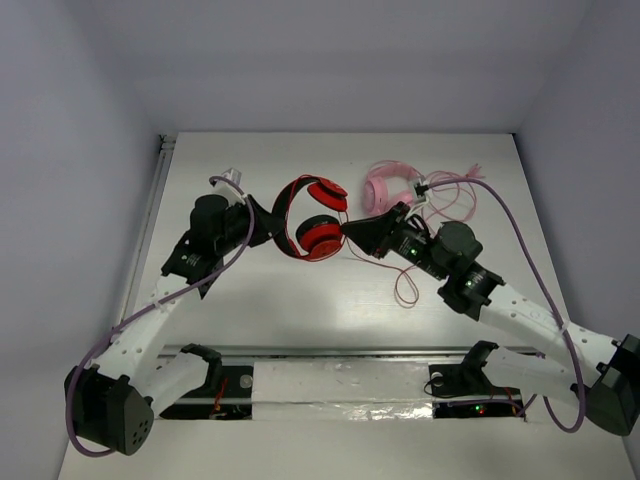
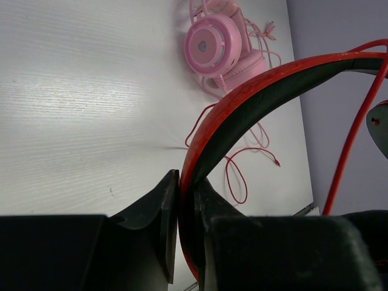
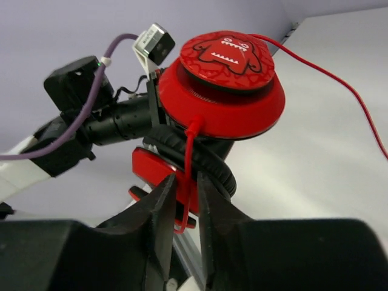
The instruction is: Wrap the headphones
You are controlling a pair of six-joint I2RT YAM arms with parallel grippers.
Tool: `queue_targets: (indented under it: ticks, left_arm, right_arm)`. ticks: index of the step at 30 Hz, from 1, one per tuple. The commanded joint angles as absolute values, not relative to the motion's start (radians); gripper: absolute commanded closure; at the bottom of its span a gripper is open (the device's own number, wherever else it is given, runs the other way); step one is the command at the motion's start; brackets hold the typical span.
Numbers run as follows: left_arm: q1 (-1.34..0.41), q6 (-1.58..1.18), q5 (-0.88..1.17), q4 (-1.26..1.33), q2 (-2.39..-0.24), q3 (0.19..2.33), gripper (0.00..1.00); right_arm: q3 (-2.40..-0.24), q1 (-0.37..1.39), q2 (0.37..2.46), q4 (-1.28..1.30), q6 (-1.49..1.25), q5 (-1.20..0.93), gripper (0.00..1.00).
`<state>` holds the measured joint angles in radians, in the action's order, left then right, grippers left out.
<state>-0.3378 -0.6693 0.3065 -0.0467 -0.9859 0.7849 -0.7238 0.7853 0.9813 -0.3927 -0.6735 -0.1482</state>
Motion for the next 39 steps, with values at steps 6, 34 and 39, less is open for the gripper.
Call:
queue_targets:
  ticks: [6,34,39]
  left_arm:
    - [-0.353,-0.686,0.272,0.04,-0.962,0.805,1.0]
    - [-0.344,-0.88,0.455,0.368,-0.991,0.81,1.0]
    - [-0.344,-0.87,0.592,0.335,-1.025,0.805,1.0]
  right_arm:
    - [-0.719,0.782,0.948,-0.433,-0.684,-0.149,0.96]
    - [-0.761,0.782,0.914,-0.072,-0.563,0.045,1.0]
    - [-0.764,0.782,0.919,-0.19,-0.568,0.166,1.0]
